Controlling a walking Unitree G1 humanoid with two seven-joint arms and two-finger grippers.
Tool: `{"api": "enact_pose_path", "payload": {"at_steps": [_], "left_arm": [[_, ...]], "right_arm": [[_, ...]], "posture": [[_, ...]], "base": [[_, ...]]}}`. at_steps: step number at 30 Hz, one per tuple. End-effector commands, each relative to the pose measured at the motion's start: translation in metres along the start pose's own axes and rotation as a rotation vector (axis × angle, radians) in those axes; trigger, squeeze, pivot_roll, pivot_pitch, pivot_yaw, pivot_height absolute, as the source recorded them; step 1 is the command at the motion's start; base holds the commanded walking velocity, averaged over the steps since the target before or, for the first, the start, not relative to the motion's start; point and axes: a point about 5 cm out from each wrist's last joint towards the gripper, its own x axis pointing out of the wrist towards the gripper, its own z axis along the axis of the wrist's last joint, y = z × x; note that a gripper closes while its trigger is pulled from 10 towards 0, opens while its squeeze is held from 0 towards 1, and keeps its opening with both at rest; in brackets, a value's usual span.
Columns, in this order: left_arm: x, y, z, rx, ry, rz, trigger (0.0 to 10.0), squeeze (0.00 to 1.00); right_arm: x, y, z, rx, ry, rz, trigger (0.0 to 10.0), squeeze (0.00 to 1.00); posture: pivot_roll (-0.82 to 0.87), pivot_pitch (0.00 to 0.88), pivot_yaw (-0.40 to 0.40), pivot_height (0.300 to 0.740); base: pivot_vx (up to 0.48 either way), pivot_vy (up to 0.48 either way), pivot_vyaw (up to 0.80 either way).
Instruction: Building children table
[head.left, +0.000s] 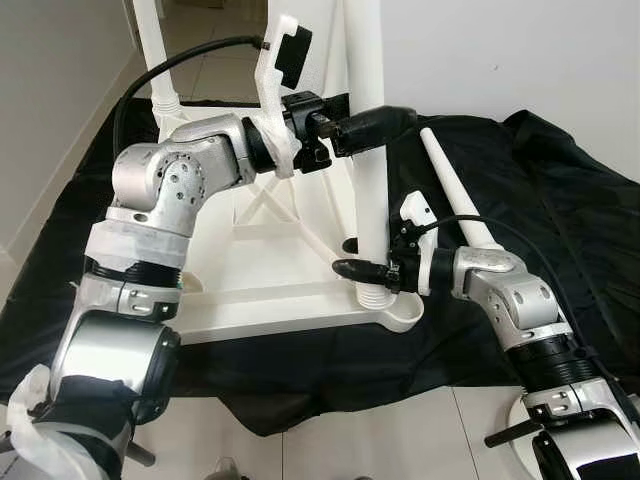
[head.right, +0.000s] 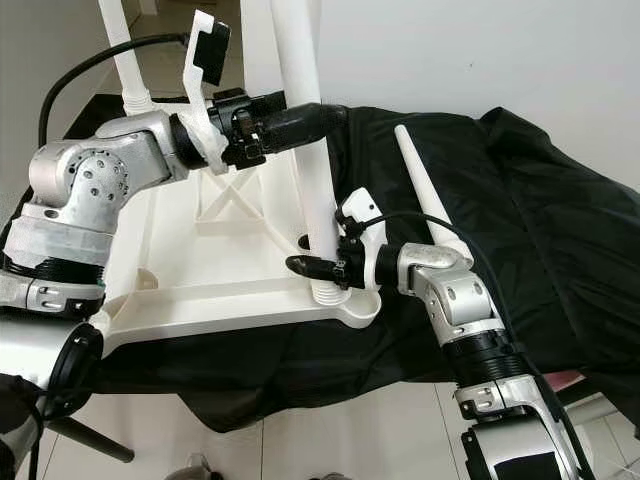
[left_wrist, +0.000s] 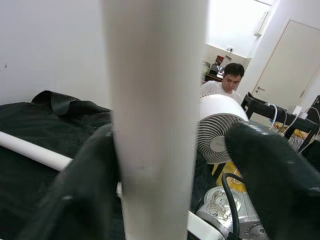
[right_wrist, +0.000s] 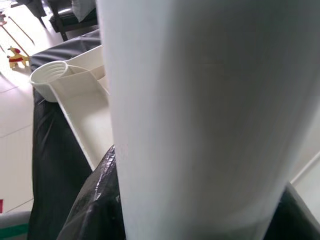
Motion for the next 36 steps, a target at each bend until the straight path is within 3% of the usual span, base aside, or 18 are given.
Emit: {"api": "enact_pose_path", "payload": {"at_steps": [1,15,16,18,19,24,25,33,35,36], "left_arm": [[0.007,-0.008,0.004,0.007,0.012,-0.106,0.0,0.0],[0.008,-0.008,0.007,0.015,0.019,-0.1,0.0,0.0],[0.008,-0.007,0.007,0.018,0.026,-0.087,3.5,0.0],[0.009,-0.006,0.007,0.021,0.031,-0.078,3.5,0.0],[0.01,-0.005,0.009,0.021,0.032,-0.055,10.0,0.0],[0.014,0.005,0.013,0.031,0.046,0.073,10.0,0.0],[0.015,0.01,0.013,0.008,0.068,0.142,10.0,0.0],[0.016,0.015,0.021,0.014,0.034,0.233,10.0,0.0],[0.022,0.016,0.026,0.093,0.048,0.329,10.0,0.0],[0.024,0.016,0.028,0.138,0.05,0.365,10.0,0.0]], "right_arm": [[0.001,-0.001,0.005,-0.016,0.001,0.013,10.0,0.0],[0.001,-0.003,0.006,-0.026,0.012,0.02,10.0,0.0],[0.001,-0.003,0.006,-0.026,0.011,0.019,10.0,0.0],[0.002,-0.003,0.006,-0.026,0.01,0.018,10.0,0.0],[0.002,-0.004,0.007,-0.022,0.004,0.015,10.0,1.0],[0.004,-0.009,0.013,-0.021,-0.035,-0.045,10.0,1.0],[0.005,-0.013,0.016,-0.02,-0.054,-0.088,10.0,1.0],[0.007,-0.021,0.023,-0.023,-0.097,-0.203,10.0,1.0],[0.013,-0.022,0.028,-0.021,-0.132,-0.293,10.0,0.0],[0.016,-0.021,0.03,-0.024,-0.144,-0.328,10.0,0.0]], "posture": [[0.03,0.039,-0.096,0.74],[0.04,0.039,-0.1,0.74],[0.04,0.038,-0.101,0.74],[0.04,0.038,-0.101,0.74],[0.04,0.038,-0.097,0.74],[0.04,0.036,-0.094,0.74],[0.04,0.036,-0.094,0.74],[0.04,0.038,-0.087,0.74],[0.03,0.044,-0.078,0.74],[0.03,0.044,-0.078,0.74]], "base": [[0.0,0.0,0.0],[0.0,0.0,0.0],[0.0,0.0,0.0],[0.0,0.0,0.0],[0.0,0.0,0.0],[0.0,0.0,0.0],[0.0,0.0,0.0],[0.0,0.0,0.0],[0.0,0.0,0.0],[0.0,0.0,0.0]]}}
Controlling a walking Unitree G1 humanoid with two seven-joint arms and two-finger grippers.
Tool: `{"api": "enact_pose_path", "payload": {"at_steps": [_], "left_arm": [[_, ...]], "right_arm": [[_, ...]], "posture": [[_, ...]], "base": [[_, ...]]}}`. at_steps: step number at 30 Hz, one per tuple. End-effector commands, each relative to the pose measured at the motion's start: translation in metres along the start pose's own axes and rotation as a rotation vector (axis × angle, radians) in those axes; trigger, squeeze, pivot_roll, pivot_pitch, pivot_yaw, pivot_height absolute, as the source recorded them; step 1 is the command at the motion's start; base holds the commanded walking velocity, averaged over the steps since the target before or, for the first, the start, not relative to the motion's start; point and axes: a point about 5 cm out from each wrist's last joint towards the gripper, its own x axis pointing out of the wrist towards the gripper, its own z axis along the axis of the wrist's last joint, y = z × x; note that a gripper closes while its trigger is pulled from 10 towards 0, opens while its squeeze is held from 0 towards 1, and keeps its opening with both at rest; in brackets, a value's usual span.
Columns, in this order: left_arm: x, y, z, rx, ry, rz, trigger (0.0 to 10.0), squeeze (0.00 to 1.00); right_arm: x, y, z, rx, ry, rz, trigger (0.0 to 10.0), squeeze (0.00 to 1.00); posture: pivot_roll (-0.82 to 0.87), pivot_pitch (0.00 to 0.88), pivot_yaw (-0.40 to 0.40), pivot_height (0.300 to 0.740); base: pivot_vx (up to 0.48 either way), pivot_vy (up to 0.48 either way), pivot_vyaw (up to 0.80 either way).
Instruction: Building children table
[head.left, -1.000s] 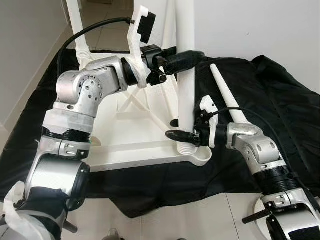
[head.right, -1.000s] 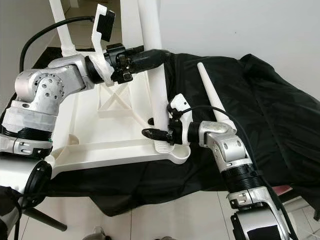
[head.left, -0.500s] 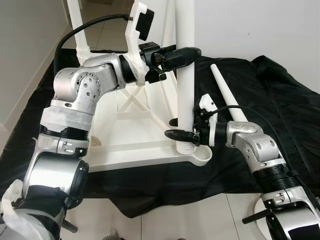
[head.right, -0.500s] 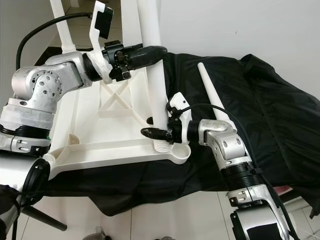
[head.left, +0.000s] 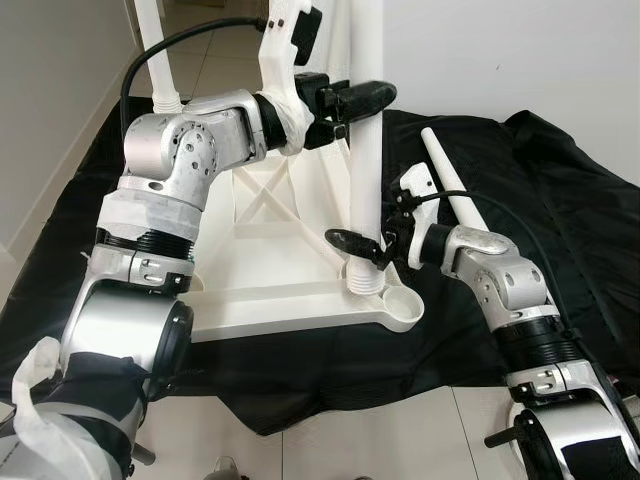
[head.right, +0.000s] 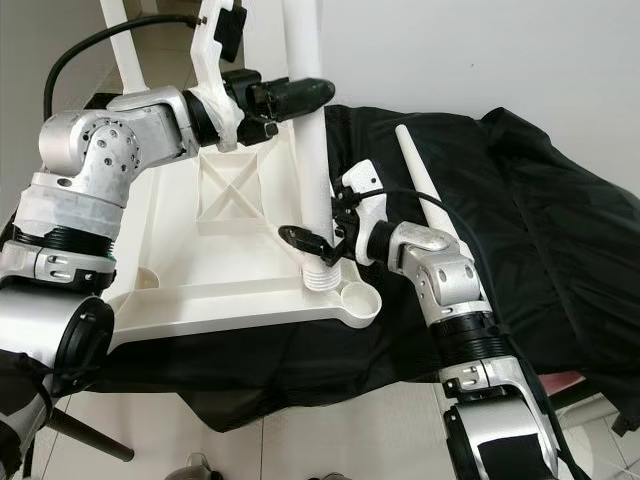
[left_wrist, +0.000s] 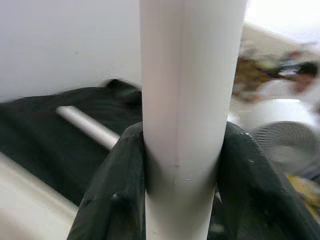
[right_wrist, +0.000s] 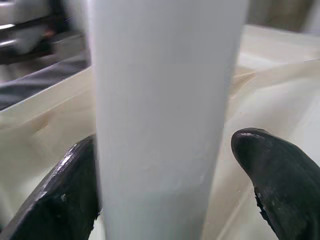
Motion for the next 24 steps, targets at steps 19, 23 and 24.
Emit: {"api": "enact_pose_path", "payload": {"at_steps": [19,23,24], "left_arm": [[0.035,-0.024,0.023,0.227,-0.04,0.296,10.0,0.0],[0.038,-0.027,0.025,0.232,-0.055,0.306,10.0,0.0],[0.038,-0.028,0.026,0.236,-0.056,0.307,10.0,0.0]], "right_arm": [[0.031,0.017,0.002,-0.097,-0.083,-0.531,10.0,0.0],[0.032,0.014,0.0,-0.064,-0.102,-0.641,10.0,0.0],[0.032,0.012,0.0,-0.059,-0.105,-0.659,10.0,0.0]], "posture": [[0.01,0.066,-0.057,0.74],[0.01,0.063,-0.063,0.74],[0.02,0.06,-0.068,0.74]], "base": [[0.0,0.0,0.0],[0.0,0.0,0.0],[0.0,0.0,0.0]]}}
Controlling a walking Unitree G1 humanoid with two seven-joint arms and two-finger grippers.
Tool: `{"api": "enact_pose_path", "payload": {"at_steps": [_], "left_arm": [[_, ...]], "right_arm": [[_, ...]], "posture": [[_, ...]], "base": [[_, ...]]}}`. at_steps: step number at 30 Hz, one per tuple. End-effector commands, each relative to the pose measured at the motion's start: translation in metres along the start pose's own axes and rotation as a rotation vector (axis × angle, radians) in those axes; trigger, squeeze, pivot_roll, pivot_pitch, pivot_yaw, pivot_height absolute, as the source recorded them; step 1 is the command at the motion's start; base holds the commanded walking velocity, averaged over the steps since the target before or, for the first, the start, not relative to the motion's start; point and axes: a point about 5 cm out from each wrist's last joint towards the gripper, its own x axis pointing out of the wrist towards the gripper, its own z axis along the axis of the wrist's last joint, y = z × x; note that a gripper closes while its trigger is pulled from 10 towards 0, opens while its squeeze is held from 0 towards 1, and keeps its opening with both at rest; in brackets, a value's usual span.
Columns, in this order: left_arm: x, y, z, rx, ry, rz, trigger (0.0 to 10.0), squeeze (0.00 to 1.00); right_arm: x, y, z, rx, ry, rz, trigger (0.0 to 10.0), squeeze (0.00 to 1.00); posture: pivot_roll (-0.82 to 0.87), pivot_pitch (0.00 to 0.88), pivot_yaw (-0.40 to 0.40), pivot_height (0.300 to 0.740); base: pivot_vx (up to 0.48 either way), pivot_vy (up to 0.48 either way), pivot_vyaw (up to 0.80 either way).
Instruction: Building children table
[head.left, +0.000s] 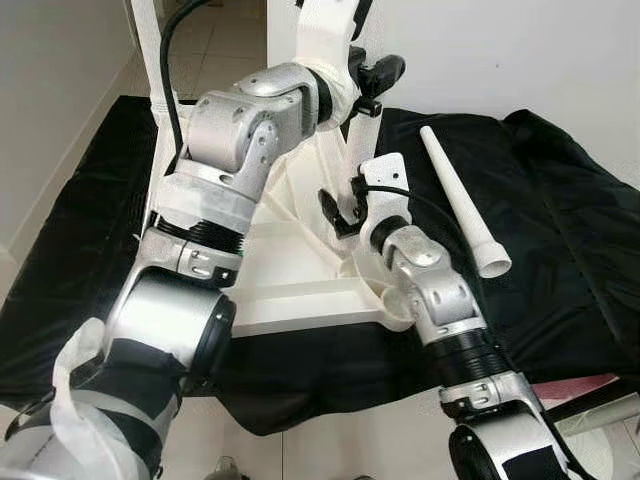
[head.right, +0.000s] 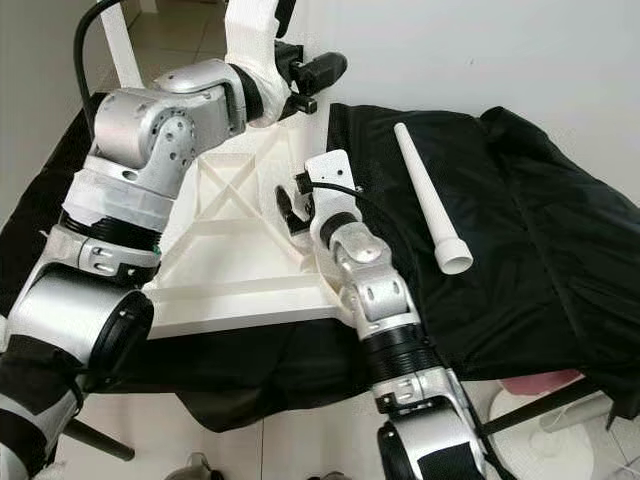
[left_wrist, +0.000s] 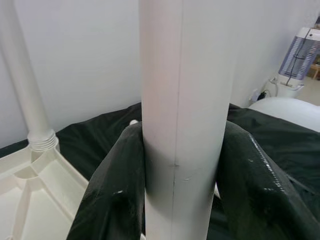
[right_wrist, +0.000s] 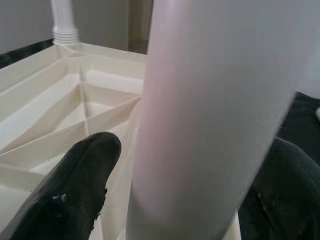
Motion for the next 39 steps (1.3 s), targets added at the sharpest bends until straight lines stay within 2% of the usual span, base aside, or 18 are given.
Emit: {"api": "enact_pose_path", "payload": {"at_steps": [1,3,19,20,21,23,24,35,36,38,39], "left_arm": [[0.0,-0.001,0.014,0.034,-0.04,0.082,10.0,0.0],[0.001,-0.003,0.014,0.044,-0.04,0.094,10.0,0.0],[0.001,-0.002,0.016,0.052,-0.042,0.1,10.0,0.0],[0.001,-0.003,0.016,0.052,-0.043,0.098,10.0,0.0],[0.002,-0.003,0.016,0.053,-0.043,0.097,10.0,0.0],[0.002,-0.003,0.016,0.054,-0.044,0.096,10.0,0.0],[0.002,-0.004,0.016,0.054,-0.043,0.094,10.0,0.0],[0.003,-0.006,0.016,0.058,-0.04,0.091,10.0,0.0],[0.003,-0.006,0.016,0.084,-0.042,0.096,10.0,0.0],[0.003,-0.006,0.016,0.102,-0.044,0.099,10.0,0.0],[0.002,-0.007,0.017,0.149,-0.057,0.093,10.0,0.0]], "right_arm": [[0.001,-0.006,-0.001,0.0,-0.001,-0.039,10.0,0.0],[0.005,-0.01,0.002,0.014,-0.015,-0.086,10.0,0.0],[0.011,-0.003,0.005,0.039,-0.042,-0.091,10.0,0.0],[0.012,-0.002,0.006,0.04,-0.047,-0.09,3.5,0.0],[0.012,-0.002,0.006,0.04,-0.052,-0.089,0.9,0.0],[0.013,-0.001,0.007,0.039,-0.056,-0.09,0.9,0.0],[0.013,0.0,0.007,0.047,-0.061,-0.081,0.0,0.0],[0.012,-0.001,0.005,0.082,-0.066,-0.096,0.0,0.0],[0.012,-0.002,0.004,0.087,-0.062,-0.102,1.7,0.0],[0.012,-0.003,0.003,0.091,-0.058,-0.107,1.7,0.0],[0.012,-0.003,0.003,0.102,-0.053,-0.109,9.8,0.0]], "posture": [[0.02,0.06,-0.068,0.74],[0.03,0.056,-0.072,0.74],[0.05,0.046,-0.076,0.74],[0.05,0.045,-0.076,0.74],[0.05,0.045,-0.076,0.74],[0.05,0.045,-0.076,0.74],[0.05,0.045,-0.075,0.74],[0.05,0.049,-0.073,0.74],[0.05,0.05,-0.075,0.74],[0.05,0.05,-0.075,0.74],[0.06,0.05,-0.076,0.74]], "base": [[0.0,0.0,0.0],[0.0,0.0,0.0],[0.0,0.0,0.0],[0.0,0.0,0.0],[0.0,0.0,0.0],[0.0,0.0,0.0],[0.0,0.0,0.0],[0.0,0.0,0.0],[0.0,0.0,0.0],[0.0,0.0,0.0],[0.0,0.0,0.0]]}}
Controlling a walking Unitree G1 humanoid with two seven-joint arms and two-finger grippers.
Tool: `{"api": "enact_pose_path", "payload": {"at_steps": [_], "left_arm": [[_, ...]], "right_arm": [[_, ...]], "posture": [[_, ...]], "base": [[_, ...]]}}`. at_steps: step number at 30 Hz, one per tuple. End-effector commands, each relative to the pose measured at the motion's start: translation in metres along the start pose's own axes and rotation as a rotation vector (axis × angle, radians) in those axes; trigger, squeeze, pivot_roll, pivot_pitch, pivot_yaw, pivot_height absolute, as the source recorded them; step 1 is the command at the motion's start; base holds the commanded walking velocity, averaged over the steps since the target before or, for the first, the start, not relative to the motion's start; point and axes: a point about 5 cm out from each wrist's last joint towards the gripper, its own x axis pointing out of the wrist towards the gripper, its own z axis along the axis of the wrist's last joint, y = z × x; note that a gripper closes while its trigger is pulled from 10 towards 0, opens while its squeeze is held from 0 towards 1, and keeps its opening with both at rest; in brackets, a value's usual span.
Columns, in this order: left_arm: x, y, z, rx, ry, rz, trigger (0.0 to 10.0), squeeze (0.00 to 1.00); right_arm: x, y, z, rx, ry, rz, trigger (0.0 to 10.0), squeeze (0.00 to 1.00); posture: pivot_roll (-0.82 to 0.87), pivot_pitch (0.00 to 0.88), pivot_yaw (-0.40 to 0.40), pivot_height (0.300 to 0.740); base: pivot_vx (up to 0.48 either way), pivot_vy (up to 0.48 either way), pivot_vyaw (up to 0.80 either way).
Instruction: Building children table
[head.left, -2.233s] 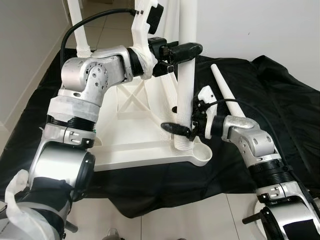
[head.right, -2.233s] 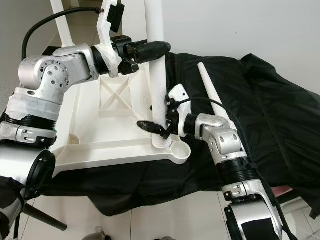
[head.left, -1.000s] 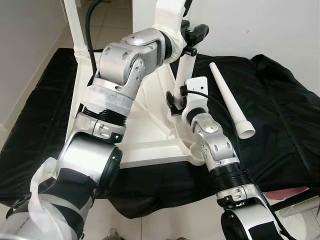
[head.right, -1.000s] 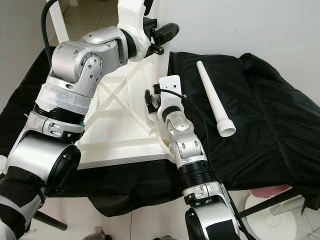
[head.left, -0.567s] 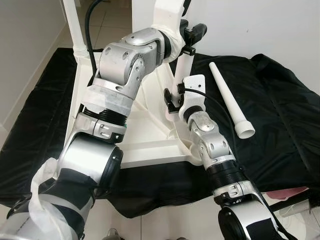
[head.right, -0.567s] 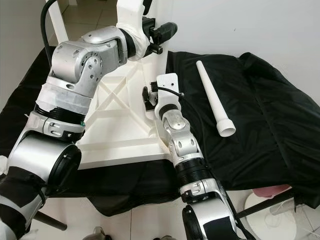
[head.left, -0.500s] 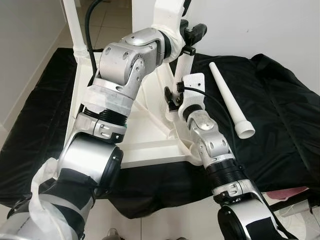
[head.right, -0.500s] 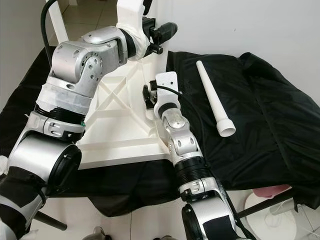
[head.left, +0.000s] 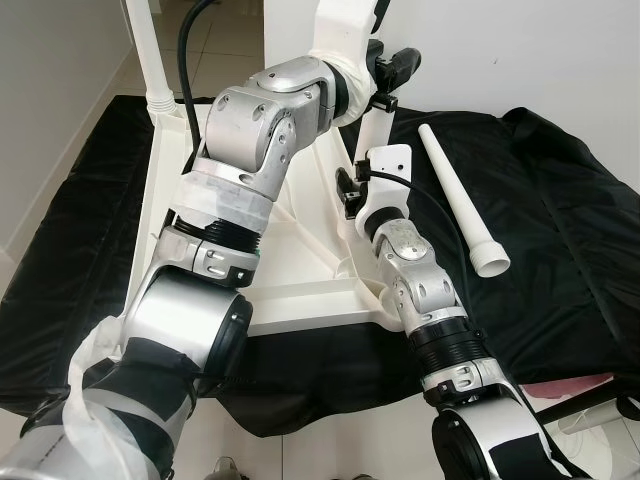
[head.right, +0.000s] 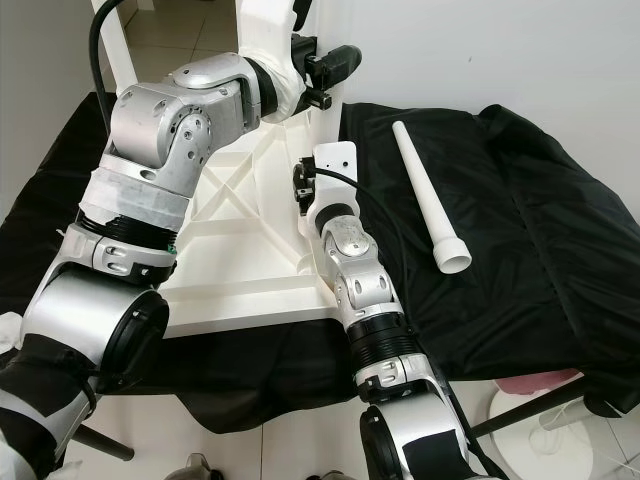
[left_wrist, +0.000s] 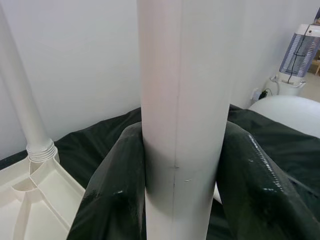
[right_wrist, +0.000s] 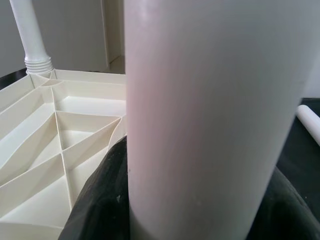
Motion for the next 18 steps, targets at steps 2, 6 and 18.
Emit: {"api": "enact_pose_path", "payload": {"at_steps": [2,6,18], "left_arm": [[-0.001,-0.005,0.013,0.081,-0.061,0.045,10.0,0.0],[-0.003,-0.009,0.013,0.017,-0.095,0.01,10.0,1.0],[-0.009,-0.015,0.014,-0.054,-0.135,-0.056,10.0,0.0]], "right_arm": [[0.0,-0.002,-0.003,0.025,0.012,-0.015,10.0,0.0],[0.0,-0.003,-0.001,0.035,0.004,-0.025,10.0,0.0],[0.0,-0.016,-0.001,0.024,-0.004,-0.08,10.0,0.0]], "posture": [[0.06,0.049,-0.076,0.74],[0.06,0.05,-0.078,0.74],[0.06,0.064,-0.086,0.74]], "base": [[0.0,0.0,0.0],[0.0,0.0,0.0],[0.0,0.0,0.0]]}}
